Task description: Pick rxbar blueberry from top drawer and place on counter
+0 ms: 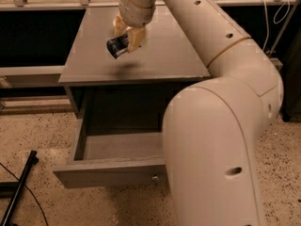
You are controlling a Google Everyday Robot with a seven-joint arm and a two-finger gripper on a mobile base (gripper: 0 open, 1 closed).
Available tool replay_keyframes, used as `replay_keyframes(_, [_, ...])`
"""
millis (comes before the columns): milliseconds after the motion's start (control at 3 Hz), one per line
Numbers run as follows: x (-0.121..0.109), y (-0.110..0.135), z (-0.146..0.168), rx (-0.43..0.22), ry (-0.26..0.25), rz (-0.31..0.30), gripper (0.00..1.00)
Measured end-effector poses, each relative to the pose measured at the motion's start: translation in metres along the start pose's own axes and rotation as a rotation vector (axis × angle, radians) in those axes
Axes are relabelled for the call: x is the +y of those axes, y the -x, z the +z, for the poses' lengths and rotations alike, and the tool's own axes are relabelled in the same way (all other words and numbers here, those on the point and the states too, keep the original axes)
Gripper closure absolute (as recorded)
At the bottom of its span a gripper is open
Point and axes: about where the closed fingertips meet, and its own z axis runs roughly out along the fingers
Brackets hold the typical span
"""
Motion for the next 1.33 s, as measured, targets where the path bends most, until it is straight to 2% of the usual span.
replay_keyframes(333, [-0.0058, -0.0058, 0.0015, 0.008, -0.017, 0.118, 0.37])
replay_keyframes(667, [-0.0069, -0.0057, 0.0030, 0.007, -0.019, 0.119, 0.15])
replay_keyframes(1000, [-0.0069, -0.0057, 0.0030, 0.007, -0.019, 0.119, 0.00])
replay_keyframes(1333, [-0.0069, -0.0057, 0.0030, 0.007, -0.019, 0.119, 0.00])
